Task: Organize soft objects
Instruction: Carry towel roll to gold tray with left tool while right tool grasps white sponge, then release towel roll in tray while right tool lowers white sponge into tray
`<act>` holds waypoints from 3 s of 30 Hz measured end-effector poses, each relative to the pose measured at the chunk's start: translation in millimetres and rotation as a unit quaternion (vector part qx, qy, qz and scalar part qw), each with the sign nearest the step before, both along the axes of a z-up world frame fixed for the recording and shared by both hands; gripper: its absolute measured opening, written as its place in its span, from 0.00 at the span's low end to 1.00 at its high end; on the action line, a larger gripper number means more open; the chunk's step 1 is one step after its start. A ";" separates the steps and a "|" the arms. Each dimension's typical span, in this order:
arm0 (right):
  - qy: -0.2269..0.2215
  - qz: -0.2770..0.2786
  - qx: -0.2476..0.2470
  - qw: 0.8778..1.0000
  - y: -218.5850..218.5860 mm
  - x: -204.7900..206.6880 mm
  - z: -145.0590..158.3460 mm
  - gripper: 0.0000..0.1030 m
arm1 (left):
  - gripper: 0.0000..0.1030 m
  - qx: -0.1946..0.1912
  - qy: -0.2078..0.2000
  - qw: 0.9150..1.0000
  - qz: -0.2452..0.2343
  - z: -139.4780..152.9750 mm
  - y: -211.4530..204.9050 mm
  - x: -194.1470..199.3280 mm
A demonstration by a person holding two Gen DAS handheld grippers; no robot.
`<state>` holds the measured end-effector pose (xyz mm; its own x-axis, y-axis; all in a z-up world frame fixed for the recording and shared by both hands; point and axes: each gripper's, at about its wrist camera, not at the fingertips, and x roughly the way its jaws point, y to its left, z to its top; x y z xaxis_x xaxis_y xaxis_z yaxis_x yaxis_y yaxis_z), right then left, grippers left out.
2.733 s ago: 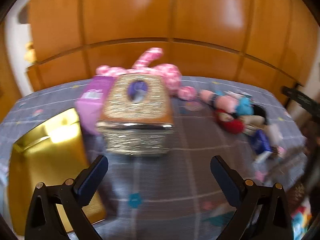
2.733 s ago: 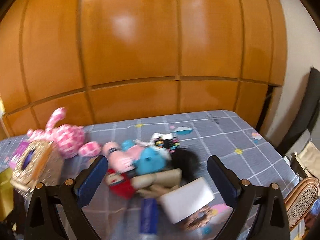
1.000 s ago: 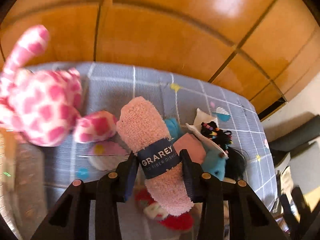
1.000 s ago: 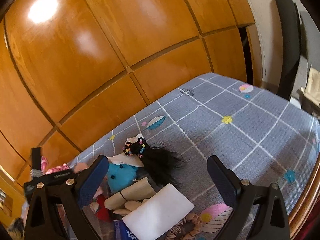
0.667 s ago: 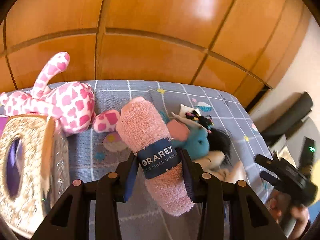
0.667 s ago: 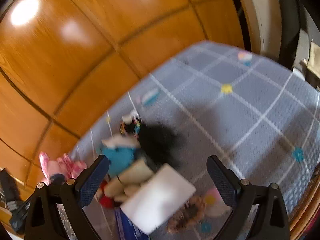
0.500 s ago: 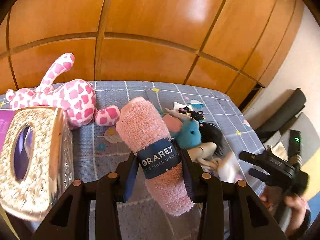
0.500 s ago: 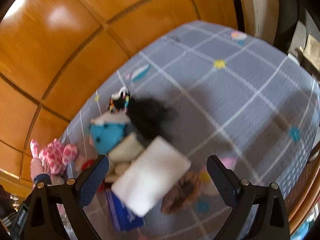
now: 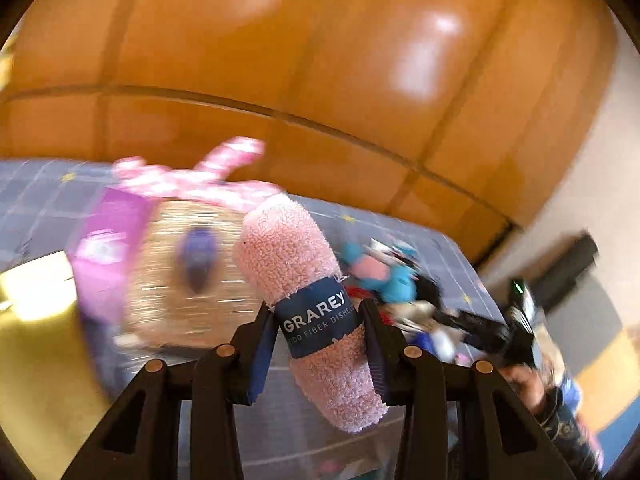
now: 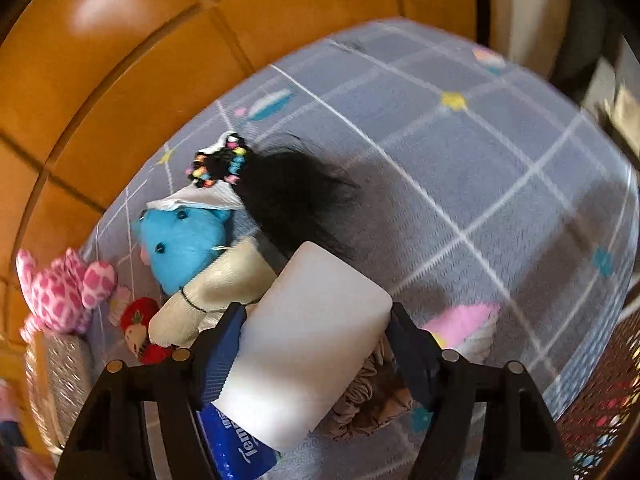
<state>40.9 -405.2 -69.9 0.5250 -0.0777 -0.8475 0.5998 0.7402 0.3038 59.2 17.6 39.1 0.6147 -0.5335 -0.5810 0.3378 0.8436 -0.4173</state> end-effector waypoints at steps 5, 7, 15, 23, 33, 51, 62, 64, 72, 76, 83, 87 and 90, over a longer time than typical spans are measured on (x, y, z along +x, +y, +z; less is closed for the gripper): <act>-0.018 0.027 -0.025 0.999 12.3 1.1 3.6 0.68 | 0.40 -0.002 0.021 0.989 0.144 -10.9 98.9 -4.9; -0.023 0.033 -0.030 0.999 14.2 0.1 6.0 0.68 | 0.40 0.003 0.043 0.982 0.186 -22.2 129.8 -4.3; -0.045 0.029 -0.070 0.996 21.5 -3.2 18.1 0.68 | 0.40 0.028 0.126 0.962 0.239 -84.6 178.7 20.5; -0.051 0.057 -0.136 0.988 38.6 0.2 28.5 0.68 | 0.47 0.079 0.155 0.962 0.209 -114.0 166.5 65.3; -0.069 0.066 -0.158 0.983 44.2 -1.7 36.7 0.67 | 0.72 0.060 0.108 0.958 0.257 -84.9 173.1 42.5; -0.070 0.125 -0.147 0.979 64.2 40.8 51.6 0.68 | 0.75 0.071 0.081 0.975 0.193 -64.0 114.9 -13.9; -0.137 0.255 -0.120 0.950 165.0 84.9 89.5 0.68 | 0.80 0.080 0.074 0.973 0.205 -61.1 122.5 -30.2; -0.149 0.285 -0.117 0.940 191.8 89.5 96.3 0.68 | 0.80 0.079 0.075 0.971 0.213 -61.2 128.3 -32.8; -0.202 0.427 -0.077 0.878 300.0 83.7 122.1 0.68 | 0.80 0.074 0.077 0.959 0.264 -61.0 161.9 -48.0; -0.208 0.510 -0.064 0.832 360.2 62.6 120.8 0.68 | 0.80 0.071 0.081 0.949 0.296 -62.8 183.7 -55.6; -0.183 0.620 -0.071 0.759 440.4 18.6 94.9 0.69 | 0.80 0.077 0.067 0.933 0.346 -56.9 208.6 -66.5; -0.164 0.649 -0.092 0.737 465.2 1.8 73.8 0.70 | 0.85 0.097 0.046 0.924 0.367 -50.0 210.7 -71.6; -0.147 0.656 -0.105 0.733 475.7 -3.1 59.4 0.73 | 0.86 0.111 0.036 0.922 0.370 -47.0 210.5 -72.2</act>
<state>37.8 70.5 -10.5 0.4218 0.5449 -0.7247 -0.7389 0.6698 0.0734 -12.9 228.1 -8.0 0.7186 0.1521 -0.6785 -0.3853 0.8994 -0.2064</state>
